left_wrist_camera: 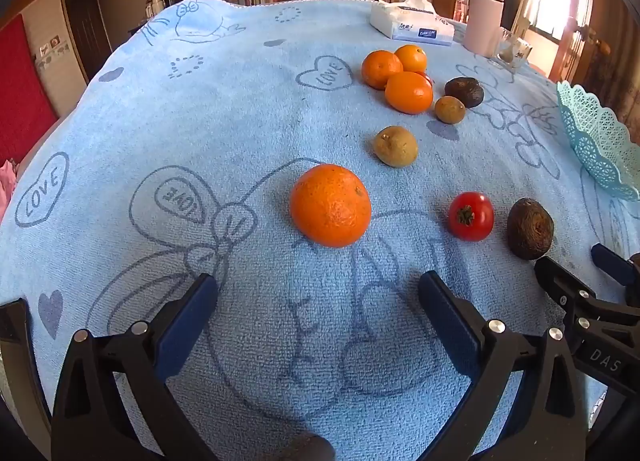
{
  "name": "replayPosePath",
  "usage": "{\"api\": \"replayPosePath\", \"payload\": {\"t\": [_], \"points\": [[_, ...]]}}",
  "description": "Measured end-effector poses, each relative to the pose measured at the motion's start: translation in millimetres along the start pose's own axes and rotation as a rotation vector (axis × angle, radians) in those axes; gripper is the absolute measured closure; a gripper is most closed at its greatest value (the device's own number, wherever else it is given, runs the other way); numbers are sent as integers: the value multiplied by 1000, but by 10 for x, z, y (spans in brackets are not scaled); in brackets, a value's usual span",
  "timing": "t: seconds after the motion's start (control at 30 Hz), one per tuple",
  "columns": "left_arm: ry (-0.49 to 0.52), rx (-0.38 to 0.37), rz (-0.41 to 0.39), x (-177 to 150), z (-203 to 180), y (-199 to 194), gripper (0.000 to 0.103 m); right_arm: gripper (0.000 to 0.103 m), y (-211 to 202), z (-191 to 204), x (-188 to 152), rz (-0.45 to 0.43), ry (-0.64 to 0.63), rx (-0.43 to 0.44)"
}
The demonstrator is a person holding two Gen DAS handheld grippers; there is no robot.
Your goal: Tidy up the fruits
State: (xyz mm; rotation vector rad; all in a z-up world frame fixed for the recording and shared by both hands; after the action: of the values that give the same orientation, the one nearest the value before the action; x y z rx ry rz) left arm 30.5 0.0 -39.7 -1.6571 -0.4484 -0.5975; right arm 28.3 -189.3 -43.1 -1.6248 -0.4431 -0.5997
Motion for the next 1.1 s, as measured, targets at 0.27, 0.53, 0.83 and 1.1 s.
{"api": "replayPosePath", "payload": {"t": [0.27, 0.53, 0.83, 1.1], "points": [[-3, -3, 5, -14, 14, 9, 5, 3, 0, 2, -1, 0, 2, 2], [-5, -2, 10, 1, 2, 10, 5, 3, -1, -2, 2, 0, 2, 2], [-5, -2, 12, 3, 5, 10, 5, 3, -5, 3, 3, 1, 2, 2], [-5, -1, 12, 5, 6, 9, 5, 3, 9, 9, -2, 0, -2, -3]]}}
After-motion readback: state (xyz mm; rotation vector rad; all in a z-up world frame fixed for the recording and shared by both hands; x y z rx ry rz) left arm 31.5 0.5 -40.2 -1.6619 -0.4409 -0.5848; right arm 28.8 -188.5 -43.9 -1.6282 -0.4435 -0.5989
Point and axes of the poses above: each gripper's, at about its wrist camera, not at the fingertips, and y roughly the way its jaws point, z to its left, x to its top, the point moved 5 cm from there along y, roughly the way its jaws point, and after that the axes turned 10 degrees about -x, right-handed, at the moved point
